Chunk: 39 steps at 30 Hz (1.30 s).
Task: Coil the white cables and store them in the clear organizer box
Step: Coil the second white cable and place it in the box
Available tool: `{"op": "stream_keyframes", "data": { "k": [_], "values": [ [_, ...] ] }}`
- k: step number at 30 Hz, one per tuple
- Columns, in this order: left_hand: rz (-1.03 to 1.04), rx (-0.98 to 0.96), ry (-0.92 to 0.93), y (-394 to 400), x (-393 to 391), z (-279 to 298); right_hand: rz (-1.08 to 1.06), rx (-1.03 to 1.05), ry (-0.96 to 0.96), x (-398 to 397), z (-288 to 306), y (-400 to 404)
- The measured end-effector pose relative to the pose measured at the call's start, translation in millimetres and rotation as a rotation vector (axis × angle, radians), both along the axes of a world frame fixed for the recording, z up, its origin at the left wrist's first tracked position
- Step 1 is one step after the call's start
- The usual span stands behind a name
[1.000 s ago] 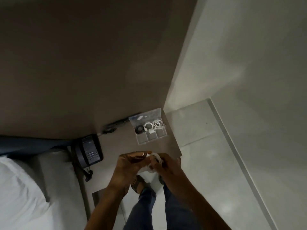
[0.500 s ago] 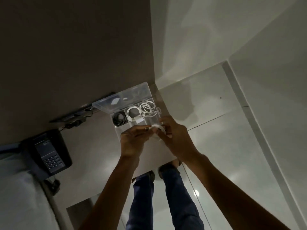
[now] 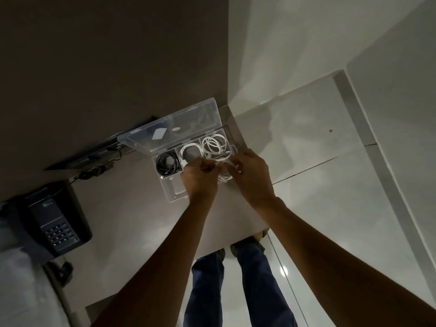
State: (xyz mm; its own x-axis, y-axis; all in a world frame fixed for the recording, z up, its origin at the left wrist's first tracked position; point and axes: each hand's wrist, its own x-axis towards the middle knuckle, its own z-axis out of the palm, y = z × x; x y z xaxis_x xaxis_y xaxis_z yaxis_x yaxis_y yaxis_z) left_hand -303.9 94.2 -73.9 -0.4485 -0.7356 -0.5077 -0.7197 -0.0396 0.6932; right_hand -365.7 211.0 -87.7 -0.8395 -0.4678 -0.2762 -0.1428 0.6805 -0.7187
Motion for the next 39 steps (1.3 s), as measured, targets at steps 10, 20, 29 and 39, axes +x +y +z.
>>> {"op": "stream_keyframes", "data": {
  "k": [10,20,29,39],
  "values": [
    [-0.308,-0.28,0.035,8.6,10.1,-17.2,-0.053,-0.008,0.035,1.5,-16.5,5.8],
    [-0.524,-0.603,0.085,5.8,22.2,-31.5,0.279,-0.184,0.126,-24.6,-11.0,-0.2],
    [-0.314,-0.542,0.003,-5.4,14.9,-26.2,0.082,-0.118,0.13,-35.5,-7.2,-29.2],
    [-0.735,-0.752,-0.017,-17.5,13.0,-30.8,-0.285,-0.007,-0.17,-41.6,-14.9,-48.5]
  ]
}}
